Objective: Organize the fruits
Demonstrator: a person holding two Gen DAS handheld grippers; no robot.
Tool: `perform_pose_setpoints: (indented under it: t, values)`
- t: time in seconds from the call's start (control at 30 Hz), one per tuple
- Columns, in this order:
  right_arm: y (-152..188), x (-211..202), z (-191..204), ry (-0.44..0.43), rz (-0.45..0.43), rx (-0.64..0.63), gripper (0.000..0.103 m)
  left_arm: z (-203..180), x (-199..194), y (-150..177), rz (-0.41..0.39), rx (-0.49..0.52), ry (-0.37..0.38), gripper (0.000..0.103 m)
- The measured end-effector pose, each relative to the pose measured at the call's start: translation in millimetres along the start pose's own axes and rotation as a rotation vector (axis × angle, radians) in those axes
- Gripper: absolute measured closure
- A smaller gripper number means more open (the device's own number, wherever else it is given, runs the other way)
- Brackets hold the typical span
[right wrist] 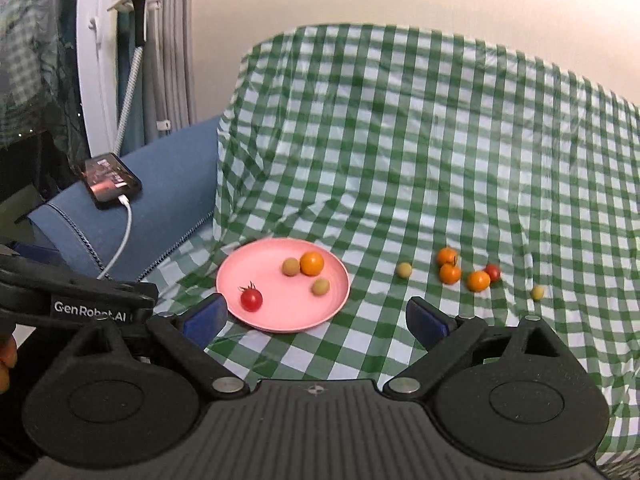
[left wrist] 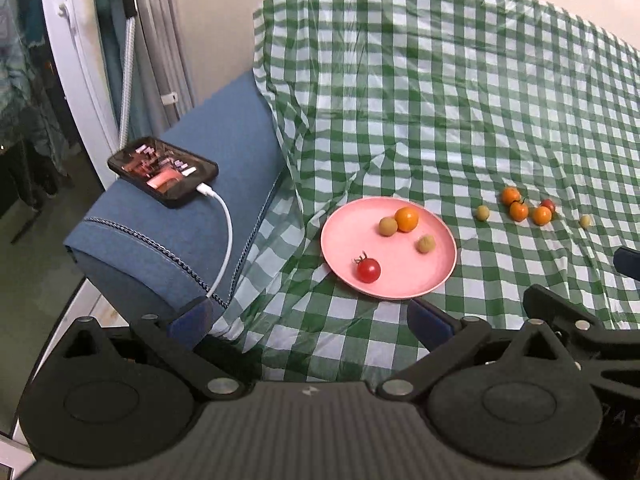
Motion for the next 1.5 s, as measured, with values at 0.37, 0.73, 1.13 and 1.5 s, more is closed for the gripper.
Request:
perform_pose_setpoints:
  t: [0.37, 0.73, 1.13, 1.5]
  values:
    - [-0.3, -15.1, -6.9, 0.002, -0.029, 0.014, 0.006, -6.9, -20.1, -2.5, -0.043, 0.016, -0.008, 0.000]
    - [5.0, -14.5, 1.3, -0.016, -0.004, 0.027, 0.006, -2.8, -18.4, 0.7, -0.029, 0.014, -0.022, 0.000]
    - [14.3, 4.4, 1.1, -0.036, 0.058, 0.056, 0.006, -4.4, -1.4, 4.7, 0.017, 0.029, -0.026, 0.000]
    - [25.3, 38.0, -24.6, 0.015, 0.101, 0.147, 0.006, -15.4, 33.5, -0.1, 0.092, 0.064, -0.026, 0.000]
Point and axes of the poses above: each gripper's, at about its wrist camera, not at the fingertips, and x roughly the way its jaws point, z to its left, y to its underside, the point moved 9 cm from there along x, roughly the way its jaws point, and after that the axes turned 13 degrees about y, right-handed, at the moved point
